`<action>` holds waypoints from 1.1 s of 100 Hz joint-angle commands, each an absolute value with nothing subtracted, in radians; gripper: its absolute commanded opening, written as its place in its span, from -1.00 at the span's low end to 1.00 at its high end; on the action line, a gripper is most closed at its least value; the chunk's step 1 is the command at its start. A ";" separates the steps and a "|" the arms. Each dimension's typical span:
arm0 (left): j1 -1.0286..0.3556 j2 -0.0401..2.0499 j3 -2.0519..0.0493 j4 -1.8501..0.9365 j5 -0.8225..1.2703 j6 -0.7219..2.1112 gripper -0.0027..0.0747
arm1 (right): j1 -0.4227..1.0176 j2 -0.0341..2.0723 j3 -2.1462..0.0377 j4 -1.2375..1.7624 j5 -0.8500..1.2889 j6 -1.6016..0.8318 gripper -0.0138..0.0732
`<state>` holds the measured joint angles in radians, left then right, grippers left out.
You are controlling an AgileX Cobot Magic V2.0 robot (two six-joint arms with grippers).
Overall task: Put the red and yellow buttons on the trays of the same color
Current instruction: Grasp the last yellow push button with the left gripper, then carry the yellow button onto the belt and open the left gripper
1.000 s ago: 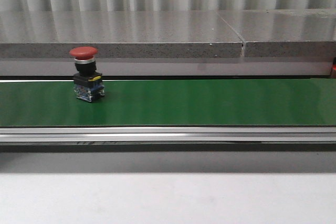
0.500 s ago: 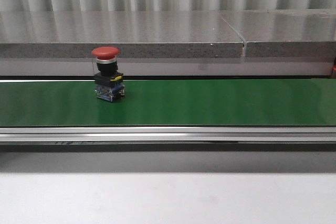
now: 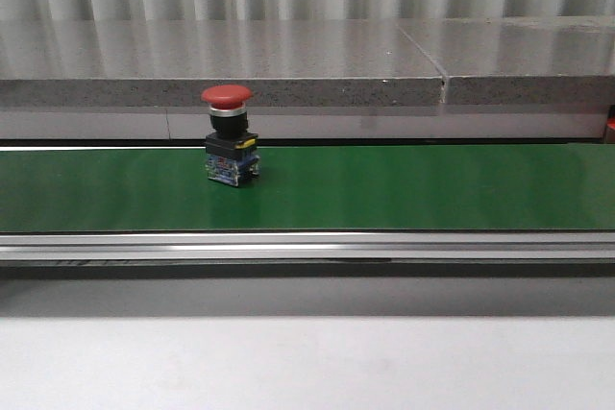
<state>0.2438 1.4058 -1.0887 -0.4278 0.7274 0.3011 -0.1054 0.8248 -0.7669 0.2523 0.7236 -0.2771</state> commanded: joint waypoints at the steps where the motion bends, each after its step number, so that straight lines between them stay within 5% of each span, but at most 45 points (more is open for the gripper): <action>1: 0.230 1.390 -1.108 -0.455 0.659 0.303 -0.77 | -0.104 0.818 -0.792 0.258 0.672 -0.286 -0.84; 56: 0.197 1.534 -1.110 -0.461 0.654 0.303 -0.72 | -0.104 0.818 -0.792 0.258 0.672 -0.286 -0.84; 65: 0.197 1.532 -1.112 -0.461 0.660 0.303 -0.46 | -0.104 0.818 -0.792 0.258 0.672 -0.286 -0.84; 87: 0.197 1.532 -1.112 -0.477 0.693 0.303 0.65 | -0.104 0.818 -0.792 0.258 0.672 -0.286 -0.84; 110: 0.197 1.488 -1.112 -0.484 0.677 0.316 0.73 | -0.104 0.818 -0.792 0.258 0.672 -0.286 -0.84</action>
<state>0.2019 1.5559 -1.0822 -0.4502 0.7157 0.3033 -0.1054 0.8248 -0.7669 0.2523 0.7236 -0.2771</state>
